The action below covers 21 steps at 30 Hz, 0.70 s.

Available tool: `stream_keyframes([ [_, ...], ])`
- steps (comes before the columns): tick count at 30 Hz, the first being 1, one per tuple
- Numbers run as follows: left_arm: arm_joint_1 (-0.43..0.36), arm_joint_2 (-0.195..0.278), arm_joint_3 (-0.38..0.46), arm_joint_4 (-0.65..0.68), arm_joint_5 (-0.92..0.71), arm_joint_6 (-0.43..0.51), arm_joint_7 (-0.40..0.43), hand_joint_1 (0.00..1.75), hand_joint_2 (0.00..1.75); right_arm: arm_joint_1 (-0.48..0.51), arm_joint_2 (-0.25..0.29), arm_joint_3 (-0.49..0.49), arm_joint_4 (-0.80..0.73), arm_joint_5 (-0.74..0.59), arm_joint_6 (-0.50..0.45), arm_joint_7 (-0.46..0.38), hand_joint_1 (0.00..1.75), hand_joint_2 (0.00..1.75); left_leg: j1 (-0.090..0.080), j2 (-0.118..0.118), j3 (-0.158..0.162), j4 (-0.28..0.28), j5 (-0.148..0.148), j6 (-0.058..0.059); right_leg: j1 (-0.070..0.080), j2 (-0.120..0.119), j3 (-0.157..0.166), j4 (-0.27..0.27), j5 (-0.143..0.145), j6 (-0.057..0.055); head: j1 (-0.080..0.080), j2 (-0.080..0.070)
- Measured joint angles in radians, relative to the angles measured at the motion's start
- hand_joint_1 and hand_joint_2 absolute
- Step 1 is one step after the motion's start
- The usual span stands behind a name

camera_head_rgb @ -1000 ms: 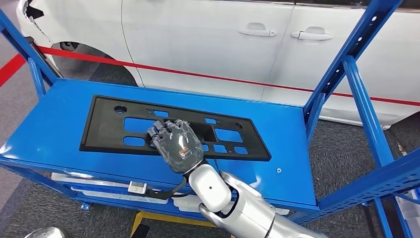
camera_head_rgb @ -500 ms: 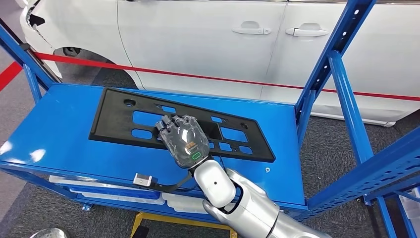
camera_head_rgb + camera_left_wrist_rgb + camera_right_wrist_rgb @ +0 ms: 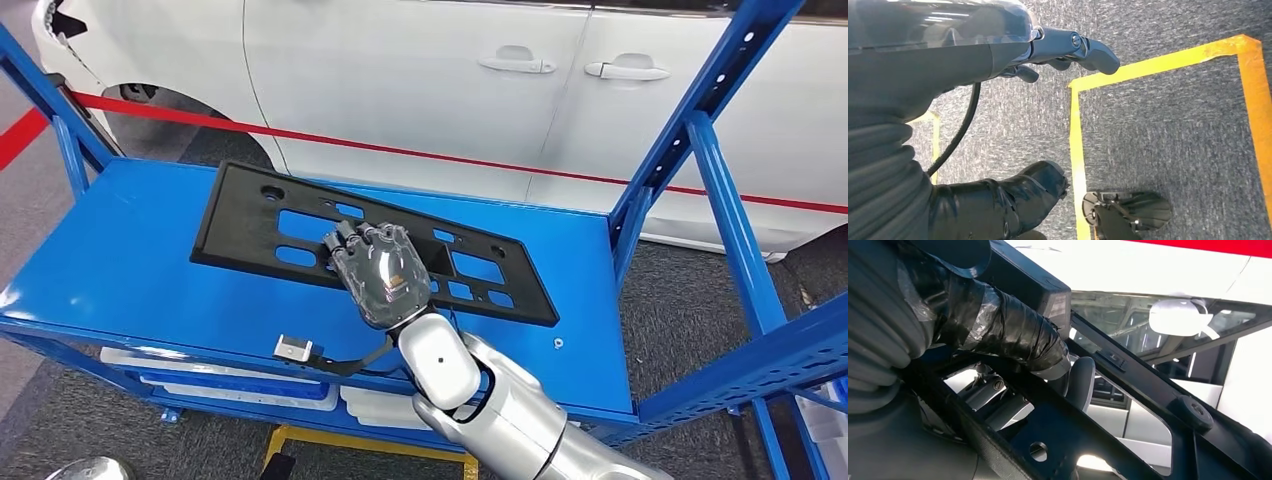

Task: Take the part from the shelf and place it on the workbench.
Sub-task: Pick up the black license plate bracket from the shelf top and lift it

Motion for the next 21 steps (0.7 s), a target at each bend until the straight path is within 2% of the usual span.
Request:
stream_keyframes([
  [1, 0.0, 0.0, 0.0, 0.0, 0.0, 0.0, 0.0, 0.0, 1.75, 0.001, -0.001, -0.001, 0.002, 0.0, -0.002, 0.0, 1.75, 1.75, 0.0, 0.0, -0.002, 0.001, 0.0, 0.0, -0.001, 0.0, -0.023, 0.054, -0.02, 0.002, 0.0, 0.0],
  [2, 0.001, -0.001, 0.0, 0.0, 0.0, 0.0, 0.001, 0.0, 1.75, 0.002, -0.001, -0.001, 0.005, 0.0, -0.003, 0.0, 1.75, 1.75, 0.0, 0.001, -0.003, 0.003, 0.0, 0.0, -0.001, 0.0, -0.034, 0.081, -0.023, 0.002, 0.0, 0.0],
  [3, 0.002, -0.001, 0.0, 0.0, 0.0, 0.0, 0.002, 0.0, 1.75, 0.002, -0.002, -0.001, 0.007, 0.0, -0.005, 0.0, 1.75, 1.75, 0.0, 0.0, -0.005, 0.006, 0.0, 0.0, -0.001, 0.0, -0.025, 0.07, -0.007, 0.002, 0.0, 0.0],
  [5, 0.001, -0.003, 0.0, 0.0, -0.002, 0.002, 0.005, 0.0, 1.75, 0.002, -0.001, -0.002, 0.011, 0.002, -0.012, 0.002, 1.75, 1.75, 0.0, -0.001, -0.007, 0.013, -0.001, -0.002, -0.001, -0.001, 0.04, -0.049, 0.054, -0.005, 0.0, 0.0],
  [7, 0.0, -0.005, 0.0, 0.0, -0.003, 0.004, 0.009, 0.0, 1.75, 0.002, 0.0, -0.003, 0.015, 0.005, -0.023, 0.003, 1.75, 1.75, -0.004, -0.002, -0.011, 0.019, -0.001, -0.01, 0.003, 0.0, 0.095, -0.158, 0.088, -0.012, 0.0, 0.0],
  [9, -0.001, -0.006, 0.0, 0.0, -0.003, 0.006, 0.012, 0.0, 1.75, 0.003, 0.001, -0.003, 0.019, 0.006, -0.03, 0.004, 1.75, 1.75, -0.007, -0.002, -0.015, 0.019, 0.004, -0.022, 0.008, 0.001, 0.102, -0.182, 0.091, -0.018, -0.001, 0.0],
  [11, -0.002, -0.006, 0.0, 0.0, -0.003, 0.008, 0.014, 0.0, 1.75, 0.003, 0.001, -0.004, 0.023, 0.006, -0.032, 0.004, 1.75, 1.75, -0.005, -0.002, -0.018, 0.02, 0.004, -0.034, 0.005, 0.001, 0.099, -0.187, 0.1, -0.029, -0.001, 0.0],
  [13, -0.001, -0.006, 0.0, 0.0, -0.003, 0.008, 0.014, 0.0, 1.75, 0.003, 0.004, -0.005, 0.025, 0.007, -0.034, 0.004, 1.75, 1.75, -0.003, -0.001, -0.038, 0.065, -0.036, -0.044, 0.0, -0.001, 0.097, -0.195, 0.11, -0.042, -0.001, 0.0],
  [15, -0.001, -0.006, 0.0, 0.0, -0.003, 0.008, 0.013, 0.0, 1.75, 0.004, 0.007, -0.006, 0.028, 0.009, -0.035, 0.006, 1.75, 1.75, -0.001, -0.001, -0.083, 0.183, -0.112, -0.052, 0.001, -0.004, 0.089, -0.195, 0.117, -0.05, -0.001, 0.0],
  [16, -0.001, -0.01, -0.002, 0.0, -0.007, 0.004, 0.008, 0.0, 1.75, 0.007, 0.008, -0.007, 0.03, 0.017, -0.029, 0.015, 1.75, 1.75, 0.0, -0.001, -0.106, 0.245, -0.141, -0.054, 0.002, -0.005, 0.084, -0.195, 0.12, -0.051, -0.001, 0.0],
  [17, -0.002, -0.014, -0.005, 0.0, -0.014, -0.001, -0.002, 0.0, 1.75, 0.013, 0.008, -0.008, 0.031, 0.032, -0.017, 0.03, 1.75, 1.75, 0.0, -0.001, -0.117, 0.285, -0.156, -0.056, 0.003, -0.005, 0.079, -0.194, 0.123, -0.051, -0.002, 0.0],
  [18, -0.004, -0.022, -0.009, 0.0, -0.023, -0.005, -0.011, 0.0, 1.75, 0.022, 0.008, -0.01, 0.031, 0.051, -0.002, 0.05, 1.75, 1.75, 0.0, -0.001, -0.111, 0.29, -0.153, -0.056, 0.003, -0.006, 0.075, -0.193, 0.126, -0.049, -0.002, 0.0],
  [19, -0.008, -0.033, -0.016, 0.0, -0.032, -0.005, -0.017, 0.0, 1.75, 0.033, 0.008, -0.014, 0.031, 0.072, 0.012, 0.071, 1.75, 1.75, 0.0, -0.001, -0.085, 0.255, -0.132, -0.055, 0.003, -0.006, 0.071, -0.191, 0.128, -0.047, -0.002, 0.0],
  [21, -0.021, -0.054, -0.03, 0.0, -0.035, 0.009, -0.008, 0.0, 1.75, 0.045, 0.008, -0.022, 0.035, 0.093, 0.021, 0.09, 1.75, 1.75, -0.001, -0.001, -0.002, 0.117, -0.082, -0.048, 0.003, -0.007, 0.064, -0.186, 0.132, -0.041, -0.001, 0.0],
])
